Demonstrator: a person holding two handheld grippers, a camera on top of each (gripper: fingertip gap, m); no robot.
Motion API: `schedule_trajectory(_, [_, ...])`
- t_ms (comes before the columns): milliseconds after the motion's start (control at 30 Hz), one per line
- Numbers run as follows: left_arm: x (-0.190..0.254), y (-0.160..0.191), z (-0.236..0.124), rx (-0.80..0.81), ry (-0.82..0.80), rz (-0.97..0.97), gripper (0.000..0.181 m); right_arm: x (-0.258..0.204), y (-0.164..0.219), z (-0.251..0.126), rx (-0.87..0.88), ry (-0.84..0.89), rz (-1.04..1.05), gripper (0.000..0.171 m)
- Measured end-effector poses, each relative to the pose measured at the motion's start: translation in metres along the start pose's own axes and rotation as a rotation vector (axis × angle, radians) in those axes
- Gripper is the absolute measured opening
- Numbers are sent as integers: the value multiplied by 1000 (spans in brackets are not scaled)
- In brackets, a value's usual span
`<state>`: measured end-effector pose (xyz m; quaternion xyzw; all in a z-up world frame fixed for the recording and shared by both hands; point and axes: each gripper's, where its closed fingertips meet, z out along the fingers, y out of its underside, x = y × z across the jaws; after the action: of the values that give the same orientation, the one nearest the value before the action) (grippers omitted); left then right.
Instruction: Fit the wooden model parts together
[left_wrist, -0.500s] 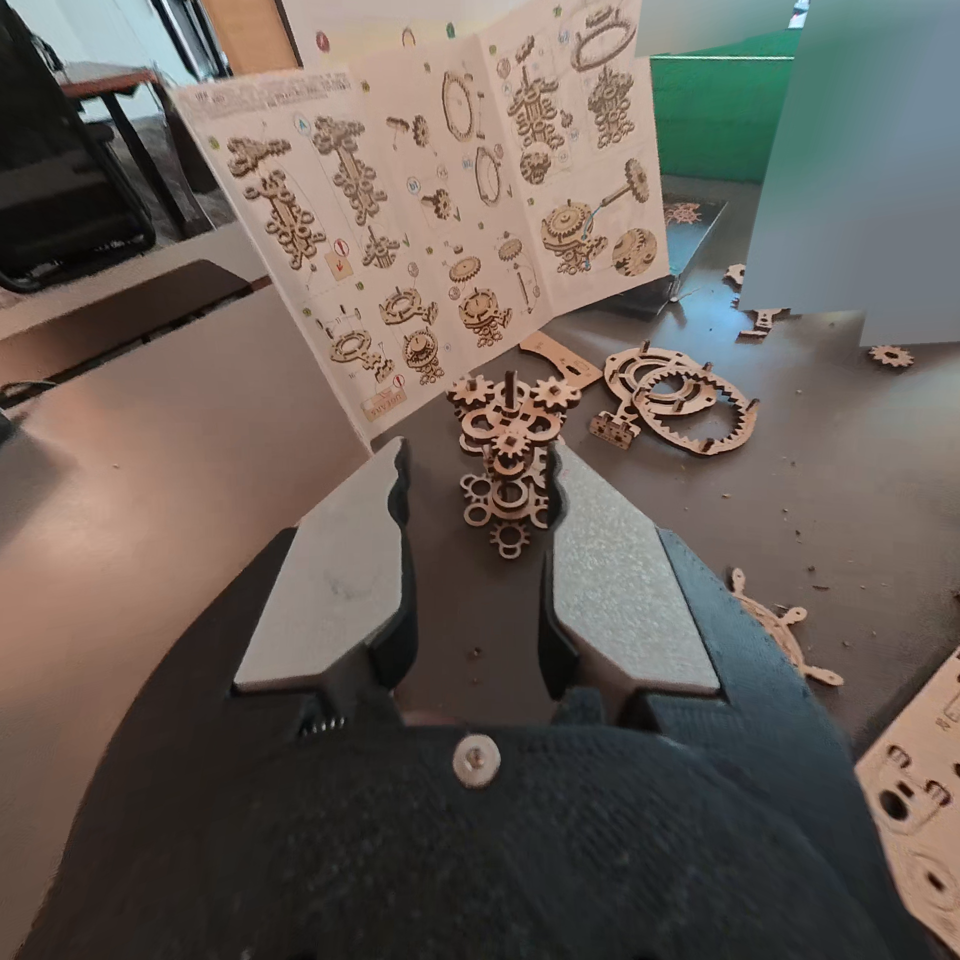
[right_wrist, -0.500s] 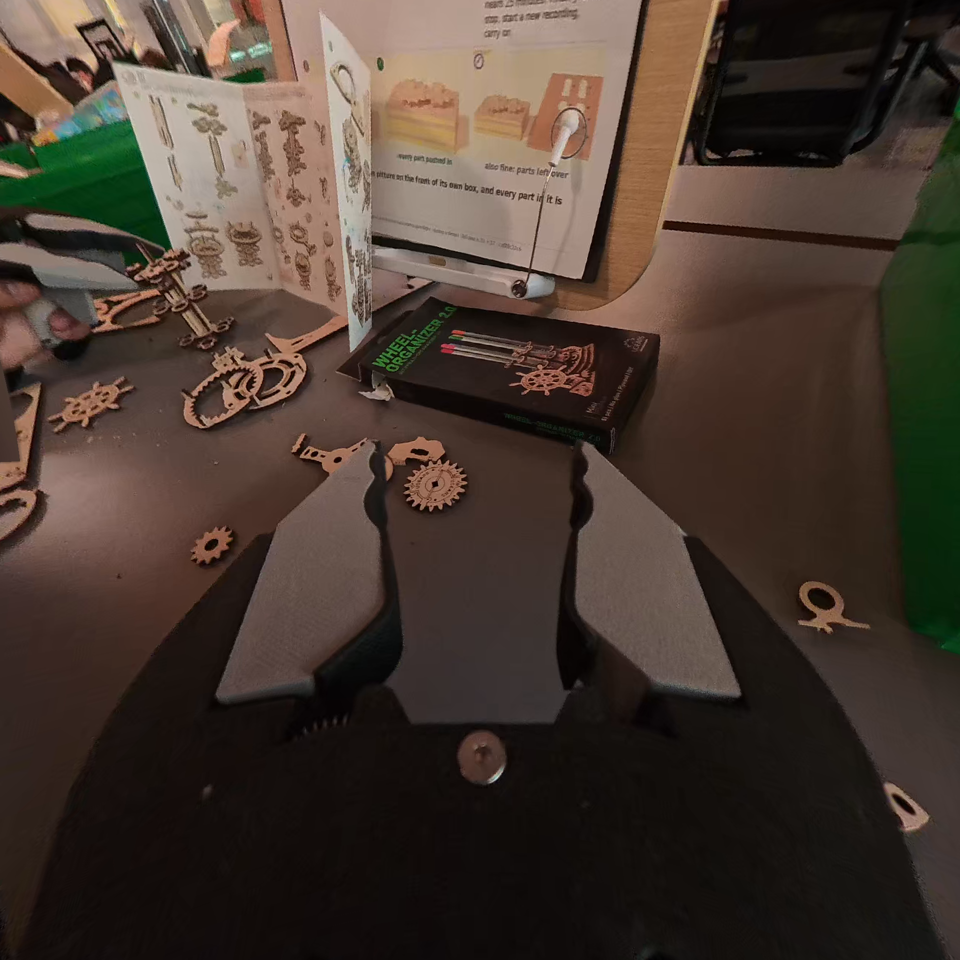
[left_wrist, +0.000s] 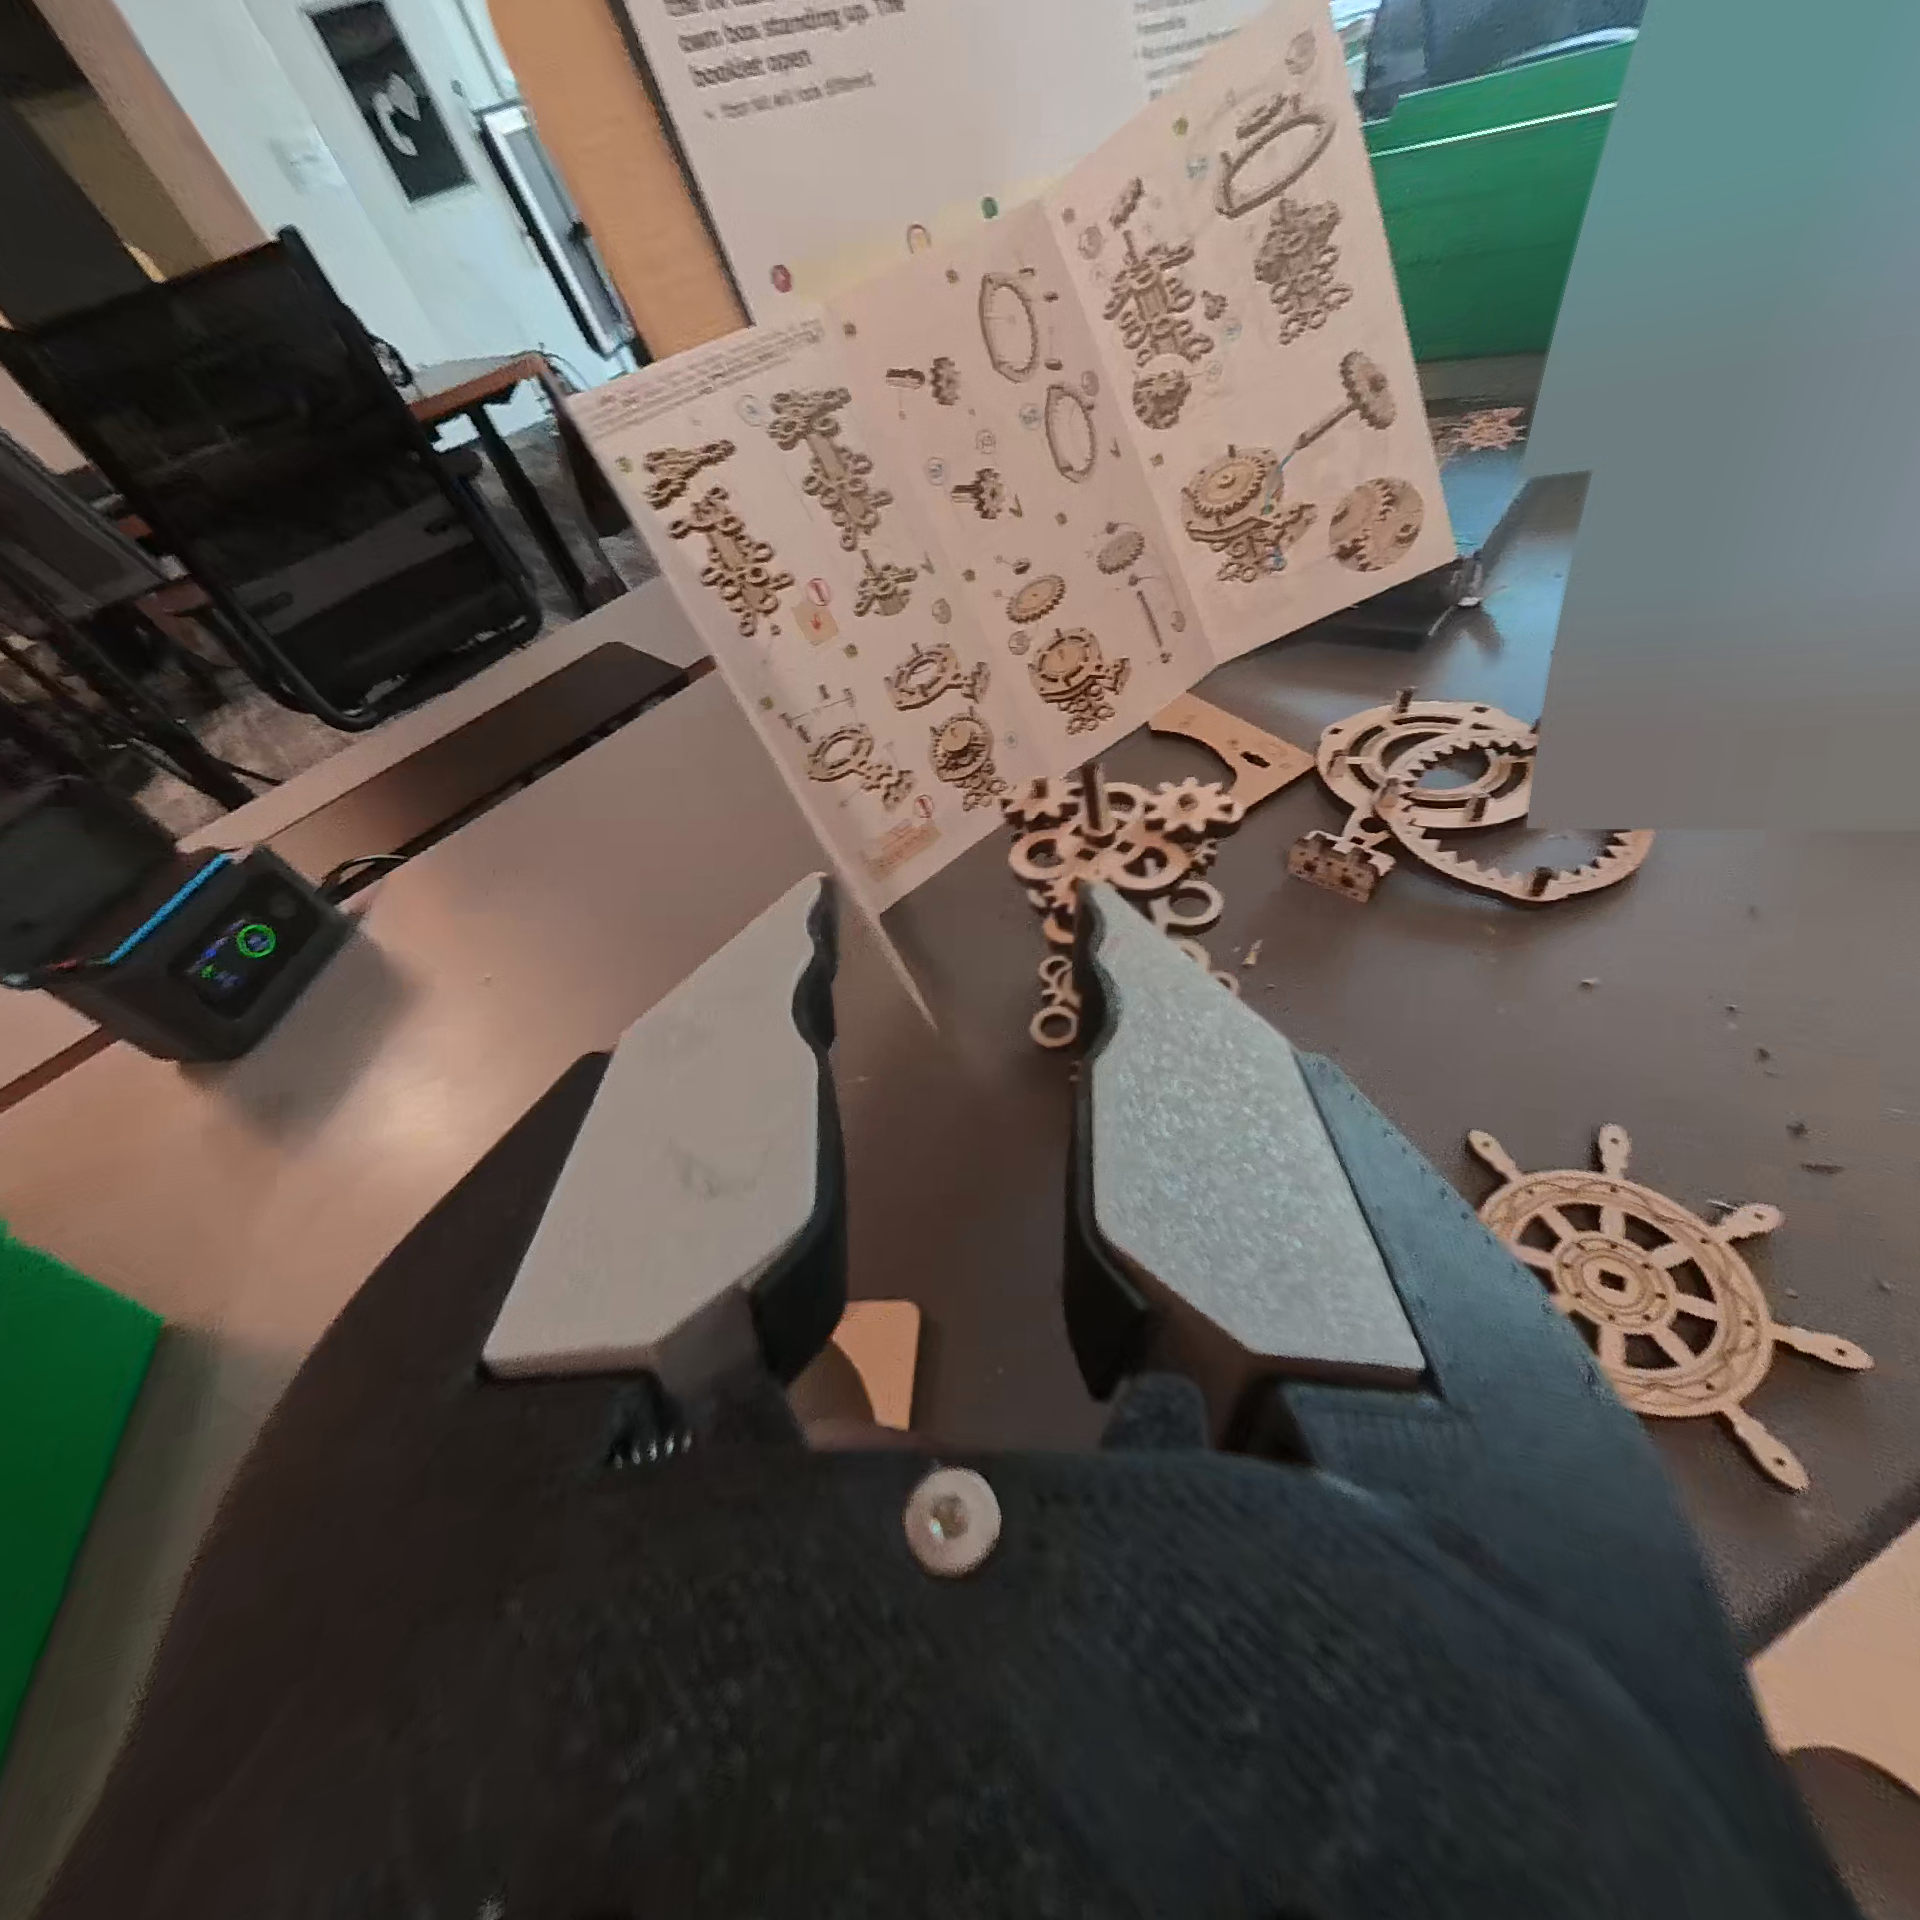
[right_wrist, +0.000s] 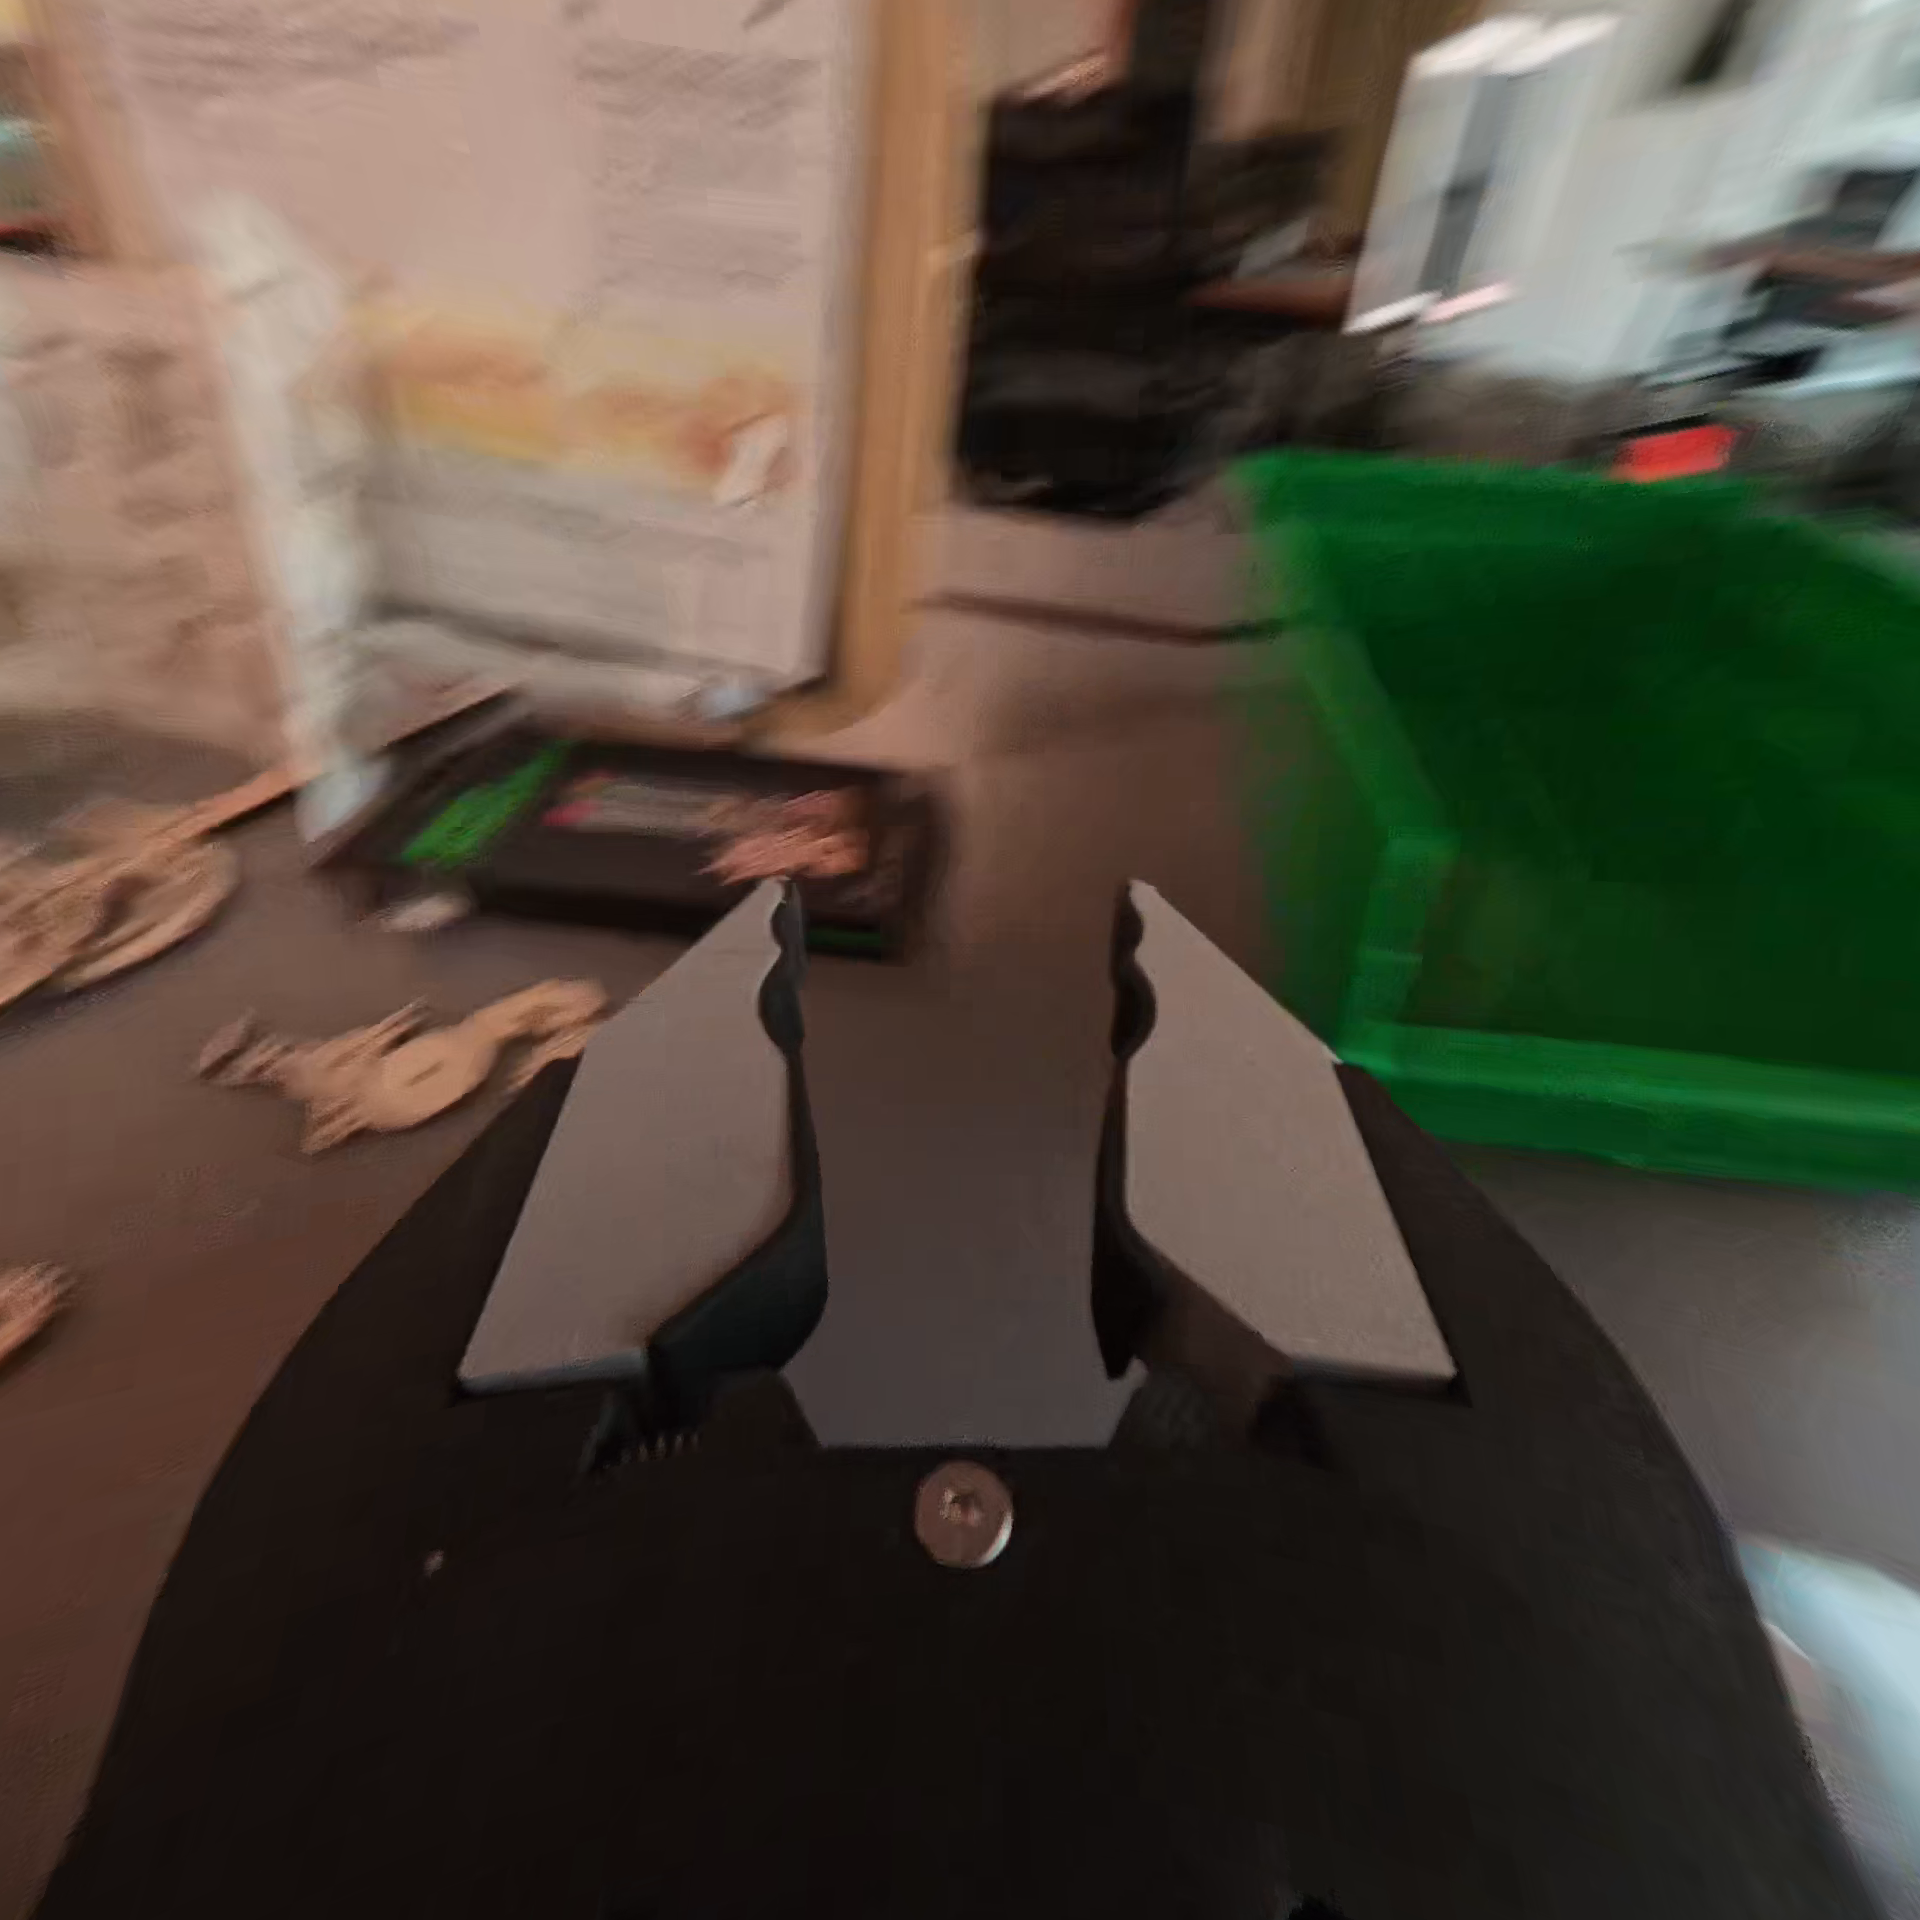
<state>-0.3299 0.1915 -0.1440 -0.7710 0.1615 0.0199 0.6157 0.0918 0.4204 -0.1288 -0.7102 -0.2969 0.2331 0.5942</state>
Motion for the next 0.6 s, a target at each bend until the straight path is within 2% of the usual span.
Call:
schedule_trajectory(33, [-3, 0, -2, 2, -9, -9, 42, 28, -11, -16, 72, 139, 39, 49])
schedule_trajectory(67, [-4, 1, -3, 4, -10, -26, 42, 48, -21, -36, 157, 222, 99, 49])
schedule_trajectory(133, [-8, 0, -5, 11, -15, -54, 41, 71, -36, -73, 347, 249, 235, 63])
schedule_trajectory(200, [-11, 0, -6, 18, -26, -58, 39, 81, -39, -98, 452, 233, 315, 65])
schedule_trajectory(267, [-12, 2, -7, 13, -41, -51, 39, 85, -35, -111, 427, 268, 306, 65])
schedule_trajectory(400, [-11, 2, -8, 12, -53, -41, 38, 84, -25, -132, 258, 352, 195, 73])
schedule_trajectory(600, [-14, 9, -5, -22, -53, -70, 42, 80, -9, -145, 58, 302, 180, 82])
